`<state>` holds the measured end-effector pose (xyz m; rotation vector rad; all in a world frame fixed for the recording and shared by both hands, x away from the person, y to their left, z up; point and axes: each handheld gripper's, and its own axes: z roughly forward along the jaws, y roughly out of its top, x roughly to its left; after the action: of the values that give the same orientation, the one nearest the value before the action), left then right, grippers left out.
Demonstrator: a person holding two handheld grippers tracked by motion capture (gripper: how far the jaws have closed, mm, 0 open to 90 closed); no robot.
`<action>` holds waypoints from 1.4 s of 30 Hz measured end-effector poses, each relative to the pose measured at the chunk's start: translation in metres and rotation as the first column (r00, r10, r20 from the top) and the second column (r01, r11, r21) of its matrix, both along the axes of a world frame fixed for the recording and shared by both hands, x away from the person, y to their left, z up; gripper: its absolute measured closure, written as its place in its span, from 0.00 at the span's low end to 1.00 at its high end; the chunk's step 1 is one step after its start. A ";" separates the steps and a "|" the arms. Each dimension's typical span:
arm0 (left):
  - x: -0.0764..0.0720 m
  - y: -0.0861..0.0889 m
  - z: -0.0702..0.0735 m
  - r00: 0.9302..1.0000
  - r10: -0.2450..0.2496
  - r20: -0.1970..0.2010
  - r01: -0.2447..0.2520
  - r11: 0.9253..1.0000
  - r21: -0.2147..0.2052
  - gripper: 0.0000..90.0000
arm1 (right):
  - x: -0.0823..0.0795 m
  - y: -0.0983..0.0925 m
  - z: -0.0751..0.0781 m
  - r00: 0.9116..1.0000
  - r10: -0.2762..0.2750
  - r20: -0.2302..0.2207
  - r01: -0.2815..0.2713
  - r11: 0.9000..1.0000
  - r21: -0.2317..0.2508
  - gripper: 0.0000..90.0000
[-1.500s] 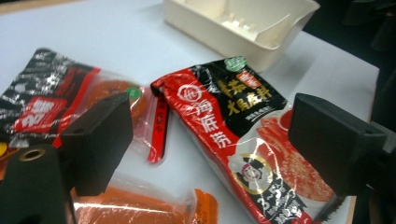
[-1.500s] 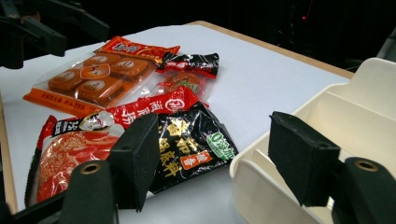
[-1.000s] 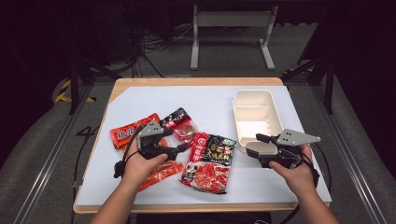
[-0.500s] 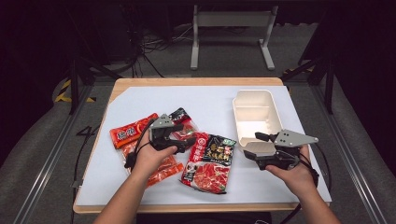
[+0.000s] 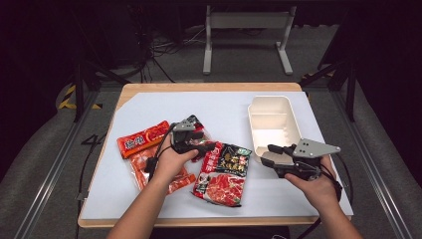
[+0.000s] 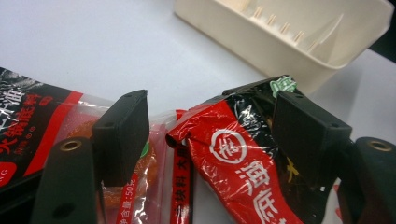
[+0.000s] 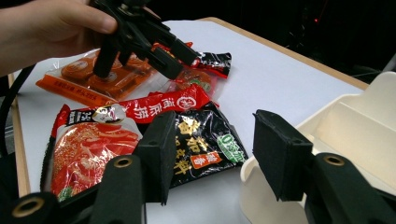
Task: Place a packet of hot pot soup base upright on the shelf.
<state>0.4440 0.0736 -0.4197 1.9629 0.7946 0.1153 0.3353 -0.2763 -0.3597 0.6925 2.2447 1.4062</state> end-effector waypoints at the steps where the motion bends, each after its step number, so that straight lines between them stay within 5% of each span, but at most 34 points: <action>1: 0.001 -0.001 -0.001 1.000 0.003 -0.014 -0.003 1.000 0.002 0.32 | 0.000 0.000 0.000 1.000 0.001 0.009 -0.001 1.000 -0.002 0.54; 3: 0.005 -0.004 -0.002 1.000 0.006 -0.028 -0.006 1.000 0.003 0.33 | 0.000 0.000 0.000 1.000 -0.003 -0.030 0.003 1.000 0.001 0.55; 19: 0.013 -0.011 -0.015 0.991 -0.013 -0.135 0.014 1.000 0.007 0.41 | -0.001 0.000 -0.002 0.999 -0.012 -0.049 0.012 1.000 -0.001 0.56; 29: 0.012 -0.017 -0.017 0.985 -0.025 -0.173 0.043 0.994 0.096 0.57 | -0.001 0.001 -0.003 0.999 -0.015 -0.045 0.015 1.000 -0.007 0.56; 36: 0.012 -0.022 -0.022 0.965 0.002 -0.262 0.035 0.990 0.137 0.77 | 0.000 0.002 -0.003 0.999 -0.017 -0.046 0.016 1.000 -0.015 0.57; 37: 0.013 -0.021 -0.023 0.954 0.012 -0.298 0.021 0.994 0.108 0.80 | 0.000 0.002 -0.003 0.999 -0.017 -0.046 0.017 1.000 -0.015 0.57; 42: 0.013 -0.019 -0.024 0.952 0.015 -0.307 0.010 0.997 0.078 0.89 | -0.001 0.003 -0.003 0.999 -0.016 -0.046 0.015 1.000 -0.017 0.57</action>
<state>0.4570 0.0549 -0.4438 2.0836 1.0069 -0.1651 0.3345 -0.2735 -0.3627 0.7430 2.2790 1.3753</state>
